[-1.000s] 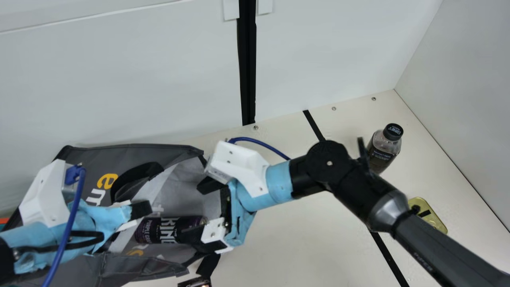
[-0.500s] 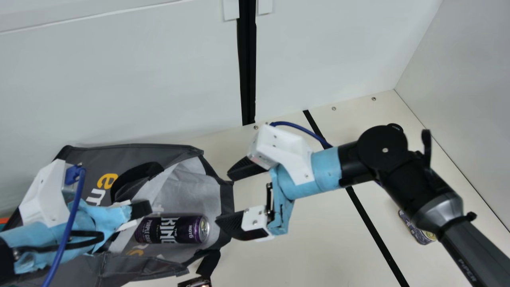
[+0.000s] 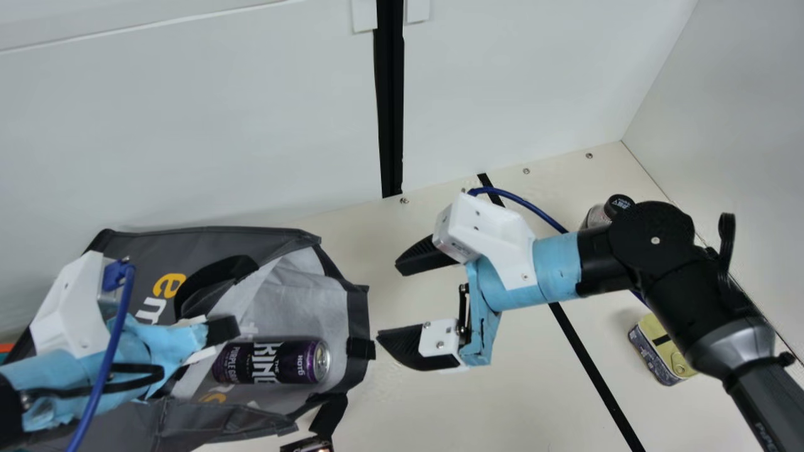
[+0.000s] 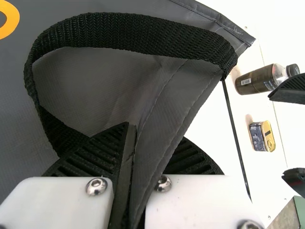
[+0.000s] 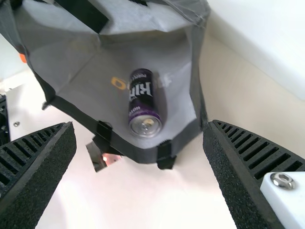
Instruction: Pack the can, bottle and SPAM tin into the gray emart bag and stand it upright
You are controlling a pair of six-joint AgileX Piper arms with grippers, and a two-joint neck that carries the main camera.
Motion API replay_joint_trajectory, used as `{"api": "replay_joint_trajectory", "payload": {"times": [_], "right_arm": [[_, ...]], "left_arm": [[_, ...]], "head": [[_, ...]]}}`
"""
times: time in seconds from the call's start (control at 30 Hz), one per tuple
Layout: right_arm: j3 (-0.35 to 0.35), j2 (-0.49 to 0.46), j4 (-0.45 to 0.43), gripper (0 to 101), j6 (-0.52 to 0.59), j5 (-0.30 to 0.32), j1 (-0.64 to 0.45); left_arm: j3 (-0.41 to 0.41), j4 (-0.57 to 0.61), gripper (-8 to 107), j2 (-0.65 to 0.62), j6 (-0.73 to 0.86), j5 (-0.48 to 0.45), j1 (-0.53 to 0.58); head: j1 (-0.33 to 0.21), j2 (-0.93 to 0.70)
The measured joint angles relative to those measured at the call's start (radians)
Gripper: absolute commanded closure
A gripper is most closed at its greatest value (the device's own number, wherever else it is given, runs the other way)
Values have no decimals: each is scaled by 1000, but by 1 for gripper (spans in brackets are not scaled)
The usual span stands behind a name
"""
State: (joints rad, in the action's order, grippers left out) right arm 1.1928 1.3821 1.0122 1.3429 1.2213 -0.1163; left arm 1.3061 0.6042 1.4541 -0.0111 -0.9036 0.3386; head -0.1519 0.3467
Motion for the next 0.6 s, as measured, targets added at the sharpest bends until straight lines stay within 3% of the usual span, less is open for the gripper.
{"api": "replay_joint_trajectory", "payload": {"times": [0.6], "right_arm": [[16,-33,-59,6,10,-1,-159]], "left_arm": [[0,0,107,0,0,0,0]], "head": [[0,2]]}}
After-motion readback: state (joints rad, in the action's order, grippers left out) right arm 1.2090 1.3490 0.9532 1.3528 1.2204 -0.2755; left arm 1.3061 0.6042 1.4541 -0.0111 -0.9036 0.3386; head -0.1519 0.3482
